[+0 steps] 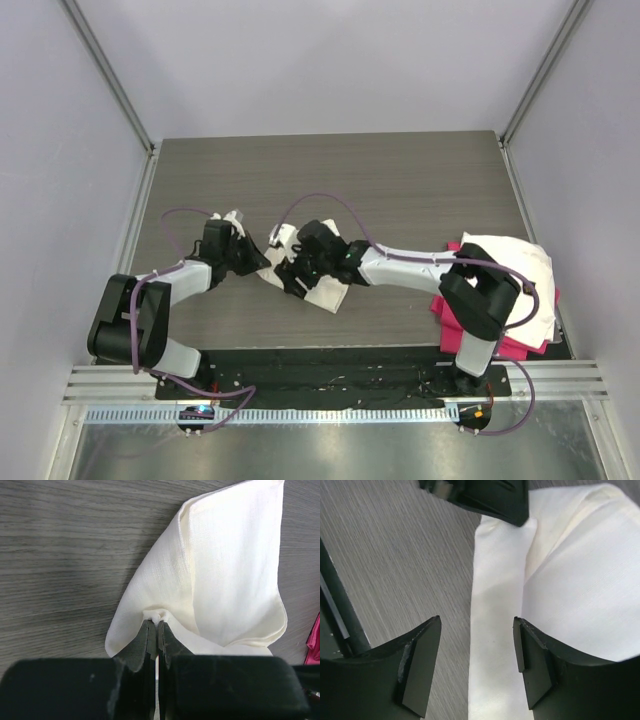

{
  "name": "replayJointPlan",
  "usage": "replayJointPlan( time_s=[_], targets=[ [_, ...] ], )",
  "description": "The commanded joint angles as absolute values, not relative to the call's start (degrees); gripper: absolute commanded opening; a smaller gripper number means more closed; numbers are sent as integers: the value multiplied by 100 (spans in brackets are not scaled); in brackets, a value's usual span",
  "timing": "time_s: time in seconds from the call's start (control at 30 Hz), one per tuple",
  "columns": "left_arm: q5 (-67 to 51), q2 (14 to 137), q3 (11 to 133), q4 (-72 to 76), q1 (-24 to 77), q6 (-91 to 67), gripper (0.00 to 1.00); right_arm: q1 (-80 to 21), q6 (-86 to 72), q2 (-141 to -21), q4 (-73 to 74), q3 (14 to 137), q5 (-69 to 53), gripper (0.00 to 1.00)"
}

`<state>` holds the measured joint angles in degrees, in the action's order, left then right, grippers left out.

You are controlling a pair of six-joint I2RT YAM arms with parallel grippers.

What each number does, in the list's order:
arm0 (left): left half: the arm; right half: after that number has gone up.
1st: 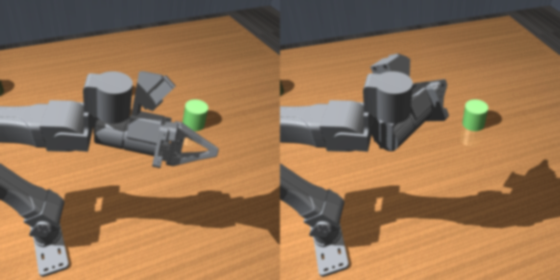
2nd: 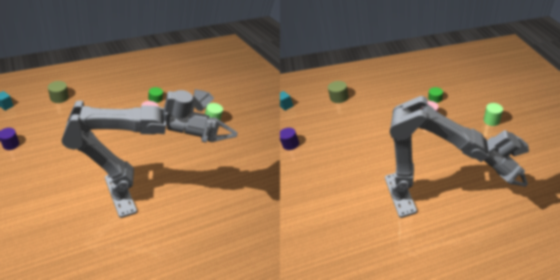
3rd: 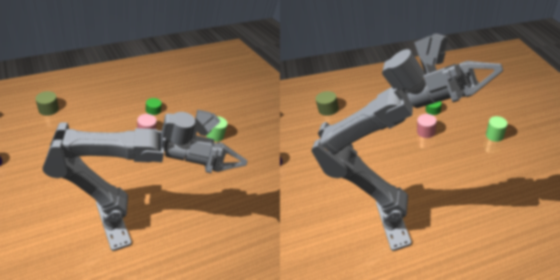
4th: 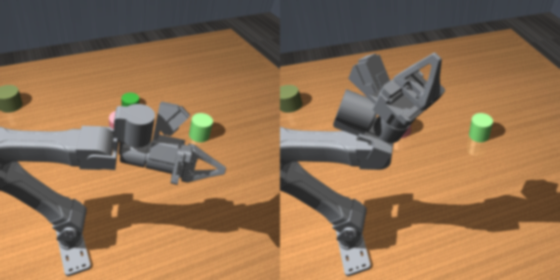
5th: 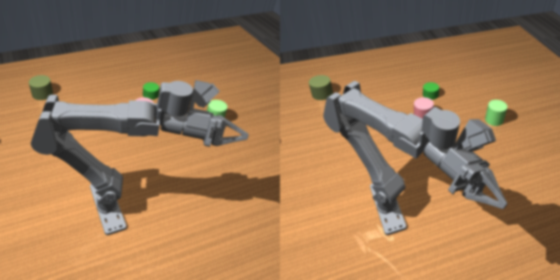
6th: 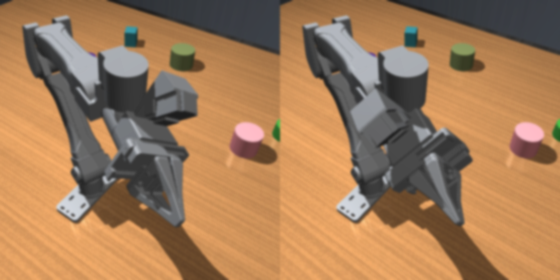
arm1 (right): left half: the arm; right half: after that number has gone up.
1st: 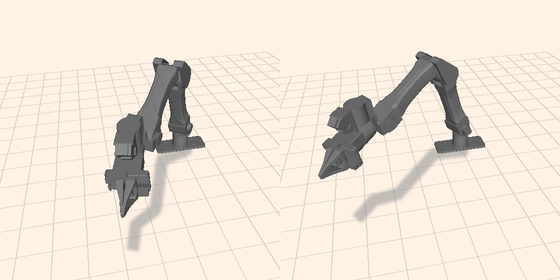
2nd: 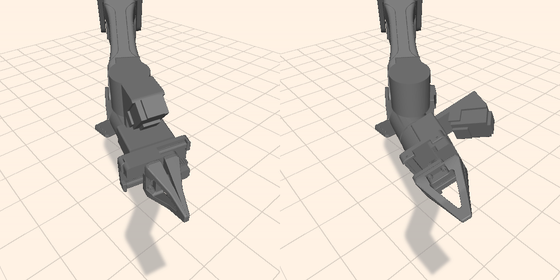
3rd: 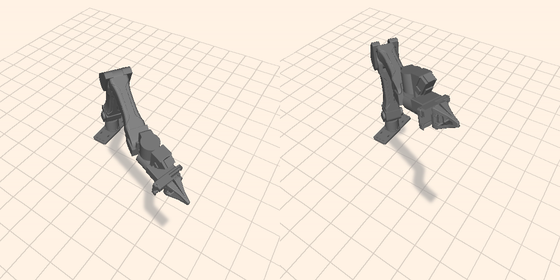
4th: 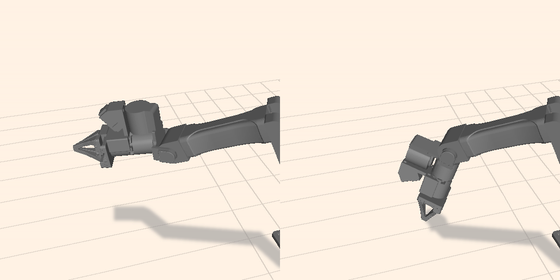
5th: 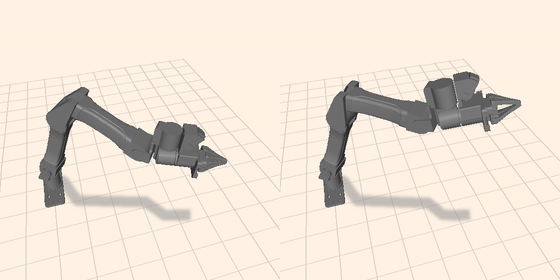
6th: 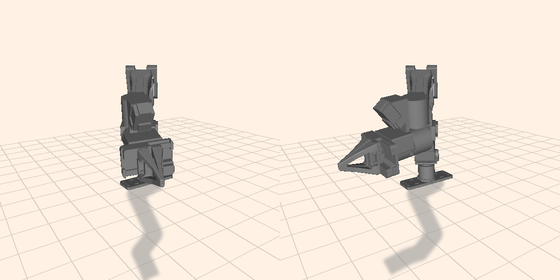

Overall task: Fold the napkin, place the utensils inside, and roll it up
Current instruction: Roll the napkin with the utensil

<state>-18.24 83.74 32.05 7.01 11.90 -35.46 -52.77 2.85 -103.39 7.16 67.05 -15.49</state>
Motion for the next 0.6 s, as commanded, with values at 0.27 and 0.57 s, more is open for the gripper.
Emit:
replayJointPlan(
  time_s=[0.27, 0.57],
  targets=[
    [-1714, 8455, 3498, -219, 1204, -3472, 0, -6275, 1503, -10423, -176, 6460, 879, 70],
    [-1696, 8446, 3568, -325, 1195, -3480, 0, -6319, 1503, -10722, -53, 6539, 659, 68]
  ],
)
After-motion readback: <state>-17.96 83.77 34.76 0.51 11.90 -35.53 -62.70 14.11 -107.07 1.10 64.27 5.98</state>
